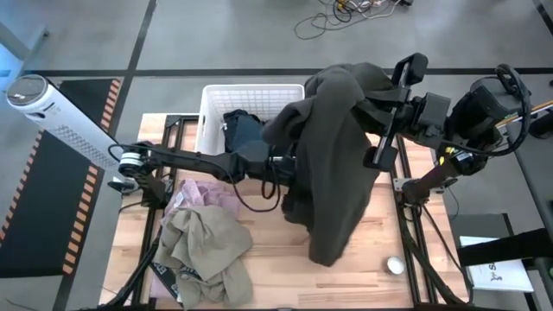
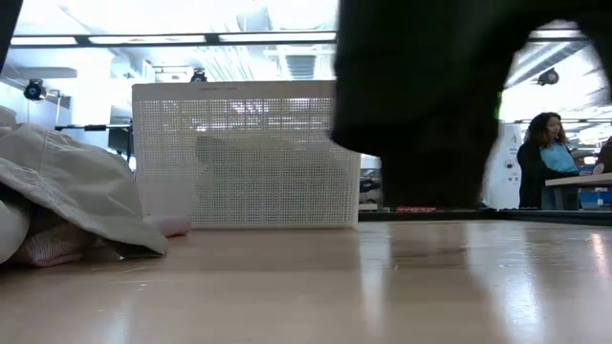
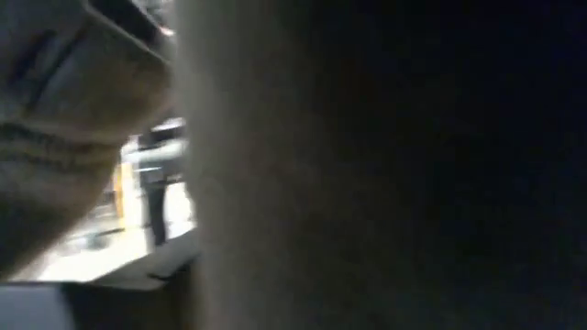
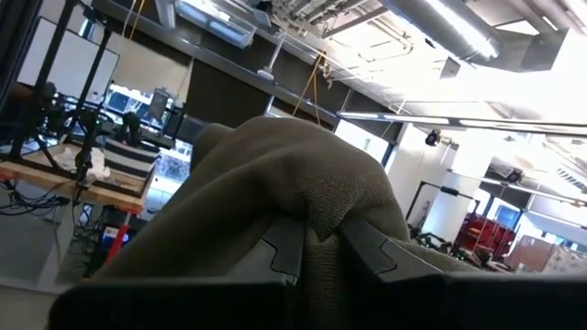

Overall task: Sort clothes
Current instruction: Put the sweater into the bin

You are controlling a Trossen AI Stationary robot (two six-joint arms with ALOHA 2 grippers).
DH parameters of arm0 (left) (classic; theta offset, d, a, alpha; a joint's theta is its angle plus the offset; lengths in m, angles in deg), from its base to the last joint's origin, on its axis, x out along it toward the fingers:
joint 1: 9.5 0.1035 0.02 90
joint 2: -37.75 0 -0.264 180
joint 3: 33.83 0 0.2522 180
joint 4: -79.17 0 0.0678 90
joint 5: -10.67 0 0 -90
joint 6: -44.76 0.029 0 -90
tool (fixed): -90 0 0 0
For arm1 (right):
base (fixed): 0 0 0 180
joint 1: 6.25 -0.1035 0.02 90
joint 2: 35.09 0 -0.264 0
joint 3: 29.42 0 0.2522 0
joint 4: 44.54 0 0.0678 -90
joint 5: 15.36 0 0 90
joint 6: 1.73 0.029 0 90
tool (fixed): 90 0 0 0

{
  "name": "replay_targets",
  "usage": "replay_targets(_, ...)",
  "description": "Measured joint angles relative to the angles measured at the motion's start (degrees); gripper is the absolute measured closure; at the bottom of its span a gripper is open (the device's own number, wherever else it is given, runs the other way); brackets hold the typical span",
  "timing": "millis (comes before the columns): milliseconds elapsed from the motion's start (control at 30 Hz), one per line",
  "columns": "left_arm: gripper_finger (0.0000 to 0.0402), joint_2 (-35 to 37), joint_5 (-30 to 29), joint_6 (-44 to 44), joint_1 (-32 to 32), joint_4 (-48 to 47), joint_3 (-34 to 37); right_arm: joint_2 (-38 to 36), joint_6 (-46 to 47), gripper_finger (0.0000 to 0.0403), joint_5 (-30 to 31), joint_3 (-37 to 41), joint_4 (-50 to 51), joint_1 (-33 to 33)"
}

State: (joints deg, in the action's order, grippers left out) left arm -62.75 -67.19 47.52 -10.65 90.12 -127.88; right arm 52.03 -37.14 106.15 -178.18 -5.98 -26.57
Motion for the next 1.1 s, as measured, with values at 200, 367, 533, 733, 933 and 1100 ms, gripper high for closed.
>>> replay_targets(200,0.0301,2.41,-11.47,7.94,-0.92,-10.14,-3.57,-0.11,-0.6,0.0388,0.14,0.0,-0.06,0.0)
replay_targets(367,0.0383,8.36,-12.86,10.28,-0.47,-15.23,-4.35,-0.4,-2.7,0.0388,2.92,0.0,-0.83,0.0)
replay_targets(533,0.0395,16.05,-19.66,13.23,1.05,-20.75,-4.33,-0.42,-4.43,0.0388,3.57,0.0,-1.93,0.75)
replay_targets(733,0.0397,26.0,-21.13,14.76,5.64,-23.26,-4.33,-0.42,-6.17,0.0388,4.61,-0.02,-3.58,4.92)
replay_targets(933,0.0399,31.93,-20.29,14.76,13.49,-24.49,-4.33,0.75,-6.31,0.0388,3.37,-0.04,-5.49,12.29)
replay_targets(1100,0.0399,33.24,-18.4,14.37,21.3,-24.74,-4.33,2.89,-6.59,0.0388,-1.32,-0.04,-7.48,19.6)
